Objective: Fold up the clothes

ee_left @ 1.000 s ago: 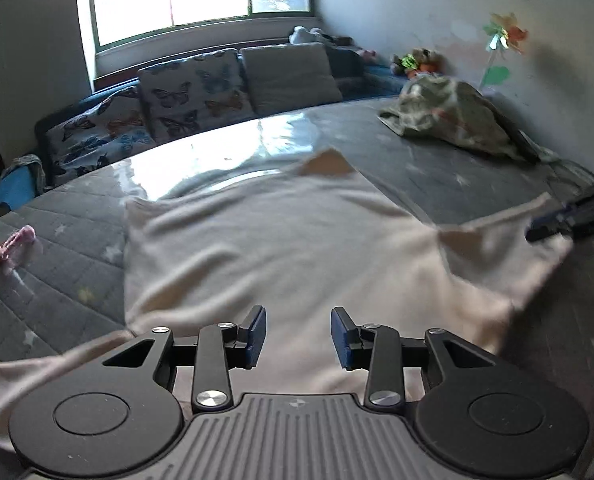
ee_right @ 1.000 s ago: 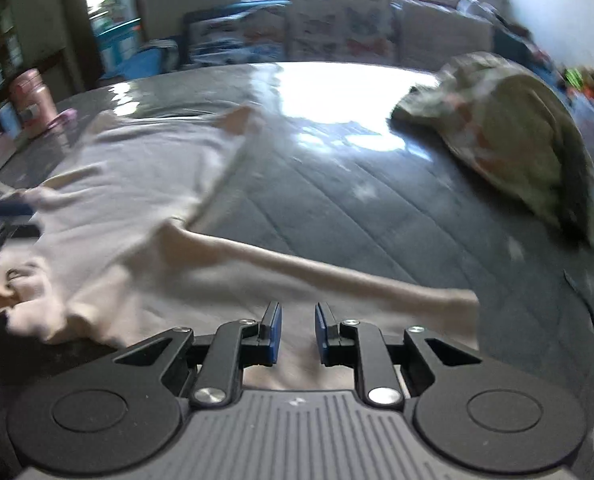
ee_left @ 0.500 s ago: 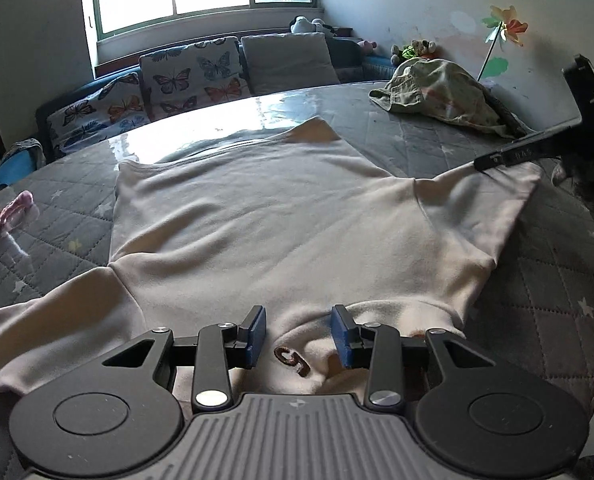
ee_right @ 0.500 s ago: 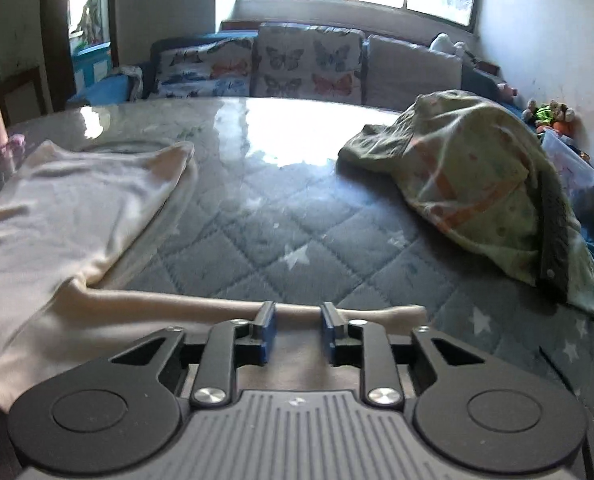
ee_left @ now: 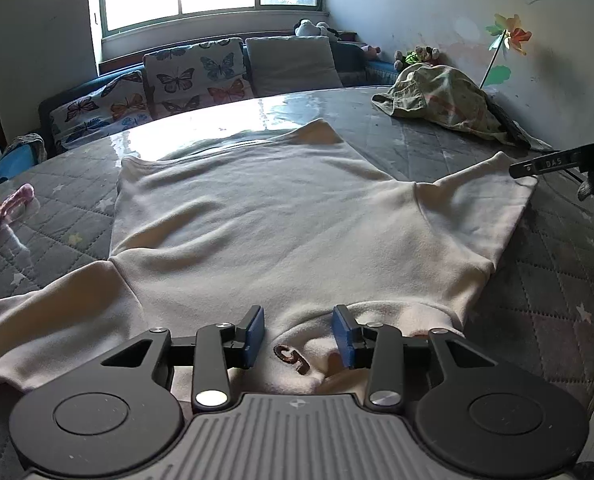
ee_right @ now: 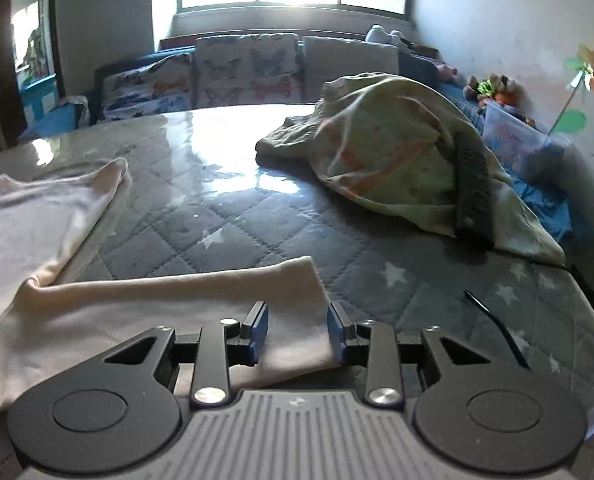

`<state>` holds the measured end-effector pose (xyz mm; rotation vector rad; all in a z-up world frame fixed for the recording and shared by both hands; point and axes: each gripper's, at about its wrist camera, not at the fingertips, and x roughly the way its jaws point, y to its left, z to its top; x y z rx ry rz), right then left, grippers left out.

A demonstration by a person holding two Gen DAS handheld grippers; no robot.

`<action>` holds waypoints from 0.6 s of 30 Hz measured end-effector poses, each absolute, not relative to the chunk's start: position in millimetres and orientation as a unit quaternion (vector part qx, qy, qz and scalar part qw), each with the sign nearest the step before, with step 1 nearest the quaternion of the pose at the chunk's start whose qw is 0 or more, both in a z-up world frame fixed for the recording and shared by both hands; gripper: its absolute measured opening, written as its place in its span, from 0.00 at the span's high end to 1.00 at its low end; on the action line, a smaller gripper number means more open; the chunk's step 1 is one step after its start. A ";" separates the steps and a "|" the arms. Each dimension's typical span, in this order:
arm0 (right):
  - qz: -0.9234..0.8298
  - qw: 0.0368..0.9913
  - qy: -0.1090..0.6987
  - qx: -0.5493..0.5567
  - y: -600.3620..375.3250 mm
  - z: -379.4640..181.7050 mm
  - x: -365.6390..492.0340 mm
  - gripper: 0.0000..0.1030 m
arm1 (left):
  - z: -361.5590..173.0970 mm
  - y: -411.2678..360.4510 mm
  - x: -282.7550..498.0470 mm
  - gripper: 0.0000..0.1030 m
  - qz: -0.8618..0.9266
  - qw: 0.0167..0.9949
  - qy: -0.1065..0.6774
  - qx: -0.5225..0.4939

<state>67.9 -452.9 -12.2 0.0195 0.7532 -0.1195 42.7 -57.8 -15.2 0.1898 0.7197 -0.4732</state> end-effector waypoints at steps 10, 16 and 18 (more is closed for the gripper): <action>-0.087 0.923 0.371 0.056 -464.5 -19.2 50.4 0.58 | -15.4 -58.7 42.7 0.53 -0.225 0.906 0.347 0.088; -0.089 0.924 0.366 0.067 -462.0 -19.0 51.8 0.73 | -15.4 -58.3 42.5 0.49 -0.218 0.907 0.348 0.087; -0.090 0.924 0.363 0.075 -462.5 -19.0 50.8 0.83 | -15.1 -58.9 42.4 0.49 -0.217 0.908 0.348 0.088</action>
